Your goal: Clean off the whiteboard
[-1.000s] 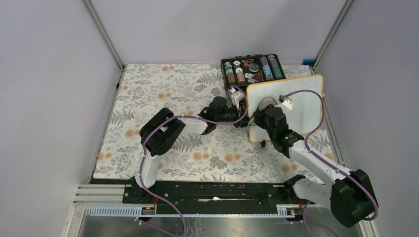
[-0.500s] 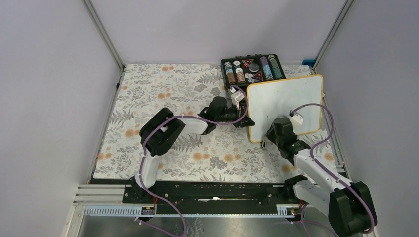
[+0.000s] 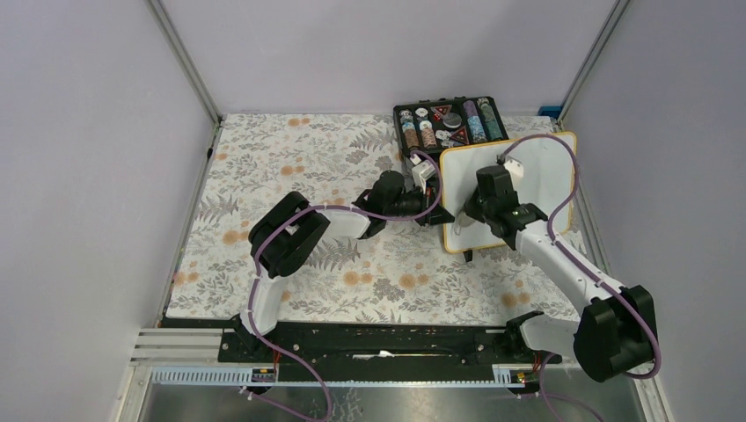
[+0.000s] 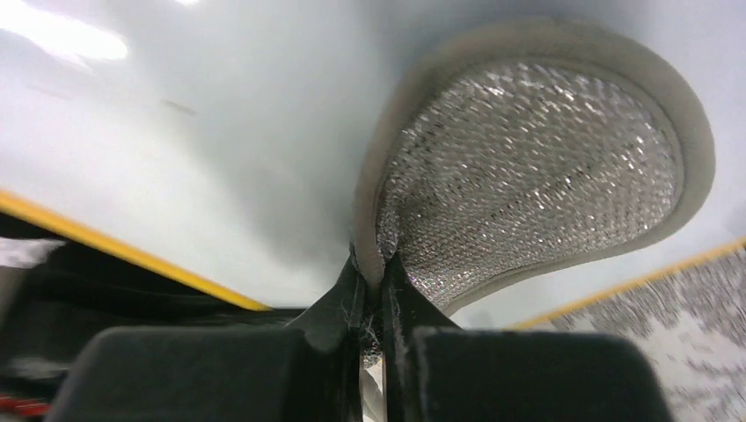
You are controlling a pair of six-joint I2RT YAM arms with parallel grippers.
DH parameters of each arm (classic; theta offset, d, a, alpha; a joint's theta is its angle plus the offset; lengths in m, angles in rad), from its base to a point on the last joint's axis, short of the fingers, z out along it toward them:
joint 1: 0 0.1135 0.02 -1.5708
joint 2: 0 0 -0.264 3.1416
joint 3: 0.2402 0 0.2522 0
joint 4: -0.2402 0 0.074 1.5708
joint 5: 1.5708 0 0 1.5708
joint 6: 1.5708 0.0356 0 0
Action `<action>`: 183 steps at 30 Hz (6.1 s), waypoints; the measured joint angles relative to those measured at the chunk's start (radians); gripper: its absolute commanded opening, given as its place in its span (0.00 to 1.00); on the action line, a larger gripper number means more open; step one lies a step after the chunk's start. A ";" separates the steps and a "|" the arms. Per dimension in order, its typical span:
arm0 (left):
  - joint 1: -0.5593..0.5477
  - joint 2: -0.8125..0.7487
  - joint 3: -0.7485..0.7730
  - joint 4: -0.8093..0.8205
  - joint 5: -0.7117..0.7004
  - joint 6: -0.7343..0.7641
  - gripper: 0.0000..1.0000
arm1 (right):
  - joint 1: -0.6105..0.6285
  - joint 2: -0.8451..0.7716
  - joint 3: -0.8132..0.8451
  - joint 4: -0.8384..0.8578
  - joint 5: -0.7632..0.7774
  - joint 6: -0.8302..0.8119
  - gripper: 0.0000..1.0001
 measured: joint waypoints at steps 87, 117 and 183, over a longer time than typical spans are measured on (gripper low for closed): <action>-0.002 0.014 0.023 -0.007 -0.004 0.011 0.00 | -0.317 -0.167 -0.332 0.385 -0.048 0.010 0.00; -0.003 0.016 0.027 -0.007 -0.010 0.007 0.00 | -0.459 0.168 0.306 0.183 -0.092 -0.041 0.00; 0.023 -1.496 -0.465 -0.951 -0.655 0.038 0.87 | 0.614 0.003 -0.046 -0.014 -0.091 -0.229 0.99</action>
